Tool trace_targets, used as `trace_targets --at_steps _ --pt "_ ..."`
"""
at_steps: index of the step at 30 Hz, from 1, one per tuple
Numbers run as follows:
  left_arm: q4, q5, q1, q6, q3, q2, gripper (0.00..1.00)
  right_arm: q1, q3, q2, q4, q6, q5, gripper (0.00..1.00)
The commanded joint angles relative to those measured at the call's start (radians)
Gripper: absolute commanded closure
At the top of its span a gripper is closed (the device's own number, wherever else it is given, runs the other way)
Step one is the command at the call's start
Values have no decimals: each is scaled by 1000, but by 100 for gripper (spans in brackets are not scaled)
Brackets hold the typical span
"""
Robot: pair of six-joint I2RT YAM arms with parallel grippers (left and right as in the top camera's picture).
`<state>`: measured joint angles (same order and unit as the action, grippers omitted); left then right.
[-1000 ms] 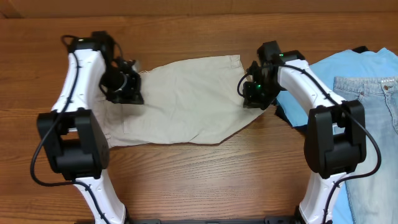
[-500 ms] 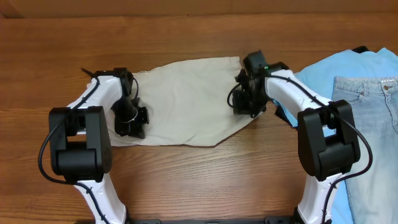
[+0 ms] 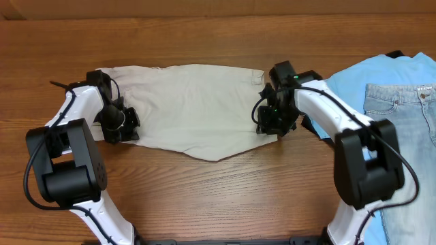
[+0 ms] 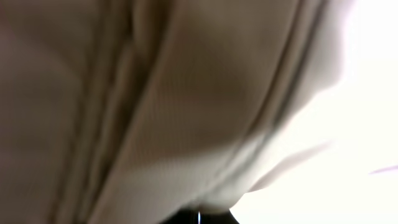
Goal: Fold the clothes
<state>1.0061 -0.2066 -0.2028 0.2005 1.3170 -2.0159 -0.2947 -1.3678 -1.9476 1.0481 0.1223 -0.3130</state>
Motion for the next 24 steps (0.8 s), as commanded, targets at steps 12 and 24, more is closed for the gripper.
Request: trace_targets --at_steps 12,24 --pt "61 85 100 -36 18 109 91 -148 81 151 116 177 -164 25" --pt "161 83 98 -29 172 111 90 -283 266 151 -420 986 -278 30"
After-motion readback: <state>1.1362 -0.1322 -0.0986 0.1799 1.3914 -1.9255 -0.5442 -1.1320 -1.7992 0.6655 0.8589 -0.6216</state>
